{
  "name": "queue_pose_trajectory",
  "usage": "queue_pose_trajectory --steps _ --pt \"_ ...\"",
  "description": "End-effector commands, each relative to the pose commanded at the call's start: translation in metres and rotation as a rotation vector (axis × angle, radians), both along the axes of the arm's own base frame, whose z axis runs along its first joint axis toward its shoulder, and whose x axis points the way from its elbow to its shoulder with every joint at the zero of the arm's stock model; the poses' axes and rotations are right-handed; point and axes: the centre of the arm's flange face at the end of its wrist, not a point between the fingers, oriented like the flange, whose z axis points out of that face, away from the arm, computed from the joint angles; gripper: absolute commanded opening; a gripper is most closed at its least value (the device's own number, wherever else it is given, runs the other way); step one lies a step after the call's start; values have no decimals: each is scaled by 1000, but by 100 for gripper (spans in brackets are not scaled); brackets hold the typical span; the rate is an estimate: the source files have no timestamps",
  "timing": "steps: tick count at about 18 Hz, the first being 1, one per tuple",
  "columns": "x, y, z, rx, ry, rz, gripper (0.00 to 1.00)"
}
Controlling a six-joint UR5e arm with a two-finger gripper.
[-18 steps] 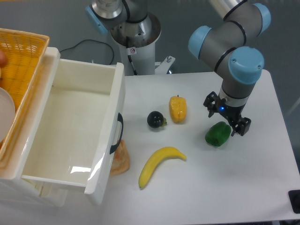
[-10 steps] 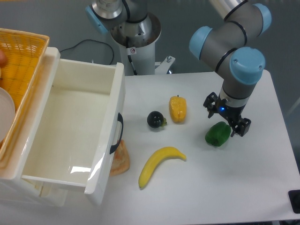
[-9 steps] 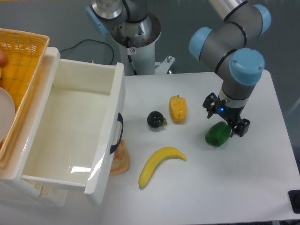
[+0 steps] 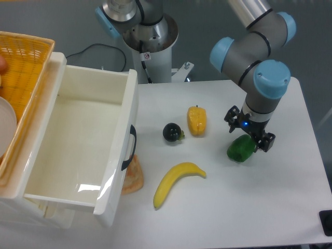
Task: Pick up the green chilies
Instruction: 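Raise the open gripper slightly above the green bell pepper, then lower the open gripper down around the green bell pepper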
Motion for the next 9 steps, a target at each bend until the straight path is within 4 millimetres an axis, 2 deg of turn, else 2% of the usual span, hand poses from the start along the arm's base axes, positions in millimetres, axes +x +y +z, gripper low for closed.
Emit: queue_pose_trajectory --steps 4,9 --pt "-5 -12 2 5 -5 43 100" --pt "-11 -8 -15 26 -65 224 100"
